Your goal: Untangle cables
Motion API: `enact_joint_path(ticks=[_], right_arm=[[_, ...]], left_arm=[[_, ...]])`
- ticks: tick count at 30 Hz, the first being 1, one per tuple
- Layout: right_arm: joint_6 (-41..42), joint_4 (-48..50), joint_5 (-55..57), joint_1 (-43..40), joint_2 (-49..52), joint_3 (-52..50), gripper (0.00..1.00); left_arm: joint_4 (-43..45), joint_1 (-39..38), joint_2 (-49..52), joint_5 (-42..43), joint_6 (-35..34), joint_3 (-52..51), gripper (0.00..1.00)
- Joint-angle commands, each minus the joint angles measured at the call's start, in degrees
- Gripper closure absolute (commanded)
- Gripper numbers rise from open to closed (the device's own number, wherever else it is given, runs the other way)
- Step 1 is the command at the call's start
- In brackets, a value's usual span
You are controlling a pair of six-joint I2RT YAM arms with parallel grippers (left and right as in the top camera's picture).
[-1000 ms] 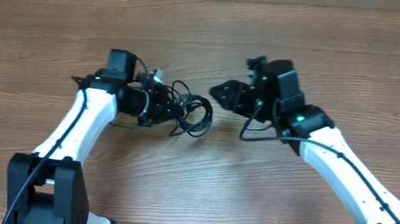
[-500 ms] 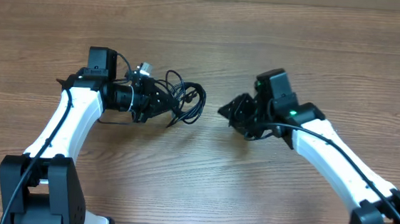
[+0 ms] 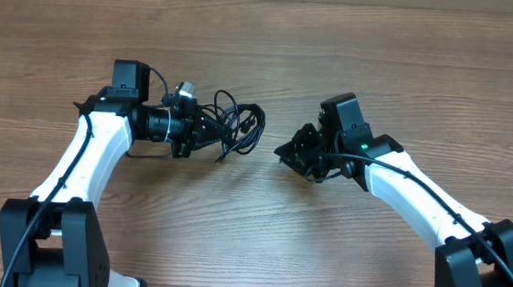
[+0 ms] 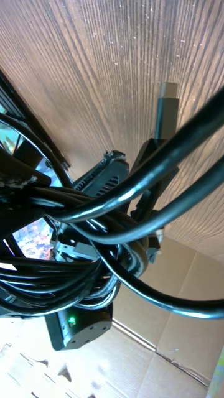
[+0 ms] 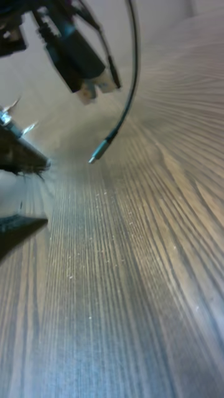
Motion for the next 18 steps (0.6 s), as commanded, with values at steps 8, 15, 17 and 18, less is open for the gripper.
enact_joint_path(ticks=[8,15,17,18], right_arm=[[-0.83,5.11,3.32,6.58,0.22,-0.42,0.42],[1.55,13.00,4.59,9.70,0.22,-0.42,0.42],[2.95,14.34,4.61,9.88,0.22,-0.42,0.43],[3.10,15.39,4.37,9.92,0.22,-0.42,0.43]], left_arm=[[0.13,2.73,0.33,-3.34,-3.21,1.16,0.96],[-1.79,5.55,0.33,-1.88,-7.82,1.16,0.96],[-3.56,6.12,0.33,-0.85,-8.00,1.16,0.96],[-4.63,6.34,0.33,-0.26,-8.00,1.16,0.96]])
